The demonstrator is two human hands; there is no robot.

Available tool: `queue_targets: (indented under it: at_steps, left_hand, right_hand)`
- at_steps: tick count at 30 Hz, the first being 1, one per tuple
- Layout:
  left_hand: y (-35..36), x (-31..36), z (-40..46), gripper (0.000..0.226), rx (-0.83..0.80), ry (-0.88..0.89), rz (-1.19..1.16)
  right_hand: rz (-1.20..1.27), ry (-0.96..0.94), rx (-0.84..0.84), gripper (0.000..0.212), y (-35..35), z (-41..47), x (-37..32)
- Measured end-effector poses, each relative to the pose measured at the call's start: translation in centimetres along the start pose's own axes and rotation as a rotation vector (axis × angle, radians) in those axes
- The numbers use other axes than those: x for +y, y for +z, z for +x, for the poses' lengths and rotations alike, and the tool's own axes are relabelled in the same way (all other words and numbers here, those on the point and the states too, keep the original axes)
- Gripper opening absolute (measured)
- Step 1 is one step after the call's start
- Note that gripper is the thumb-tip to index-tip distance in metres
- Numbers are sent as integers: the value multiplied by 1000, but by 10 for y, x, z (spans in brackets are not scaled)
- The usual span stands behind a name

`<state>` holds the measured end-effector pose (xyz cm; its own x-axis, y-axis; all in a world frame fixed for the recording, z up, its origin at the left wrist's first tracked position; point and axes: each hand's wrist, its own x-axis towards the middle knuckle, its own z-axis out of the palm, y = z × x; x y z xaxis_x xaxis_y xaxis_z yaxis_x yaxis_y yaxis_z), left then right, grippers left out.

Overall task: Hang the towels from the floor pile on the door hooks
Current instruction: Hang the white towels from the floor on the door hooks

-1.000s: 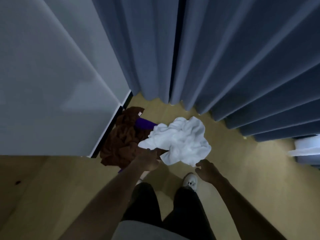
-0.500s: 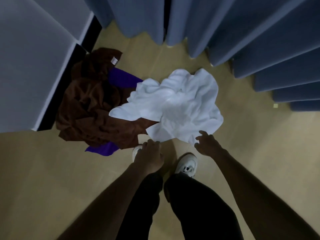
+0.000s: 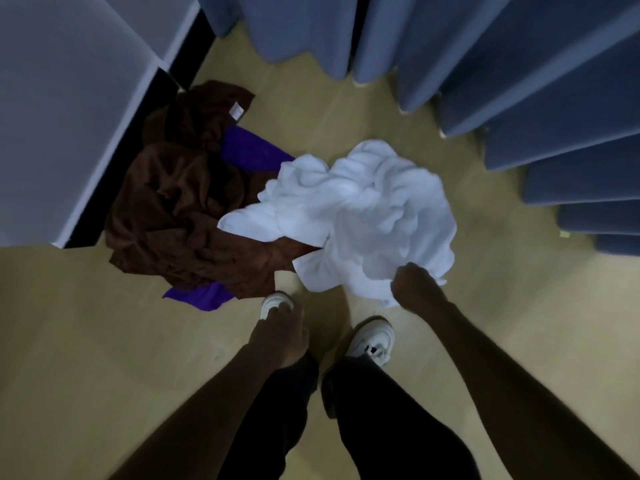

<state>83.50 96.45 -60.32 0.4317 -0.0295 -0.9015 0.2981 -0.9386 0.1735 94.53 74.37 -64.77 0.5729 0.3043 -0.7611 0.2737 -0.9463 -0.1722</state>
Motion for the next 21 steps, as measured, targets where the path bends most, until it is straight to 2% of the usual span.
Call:
queue_targets:
  at_steps: [2,3,6,9,11,13,14,16,19,21]
  left_hand:
    - [-25,12,-44,44,25,23,-26]
    - [-40,19,-66,43,40,41,-55]
    - [-96,43,-133,40,142,111,-122]
    - [-151,65,-191,52,370,204,-114]
    - [-190,83,-232,57,553,309,-264]
    - [-229,98,-272,50,714,409,-407]
    - [-247,103,-292,45,765,428,-434]
    - [-278,104,-331,33,831,402,-367]
    - [-309,100,-389,24,849,331,-217]
    - [-321,102,-427,13,902,303,-223]
  right_hand:
    - [149,0,-21,9,-44,-45,-24]
    - [175,10,20,7,-71,-69,-37]
    - [373,-60,140,22,-147,-129,-69]
    - [415,-150,163,27,-228,-189,-102]
    - [425,-243,218,22,-277,-222,-123]
    - [475,-332,268,12,-320,-257,-141]
    - [498,-351,279,15,-338,-271,-146]
    - [523,-384,331,21,-372,-301,-156]
    - [622,-447,379,28,-408,-339,-169]
    - [635,-493,380,29,-425,-363,-180]
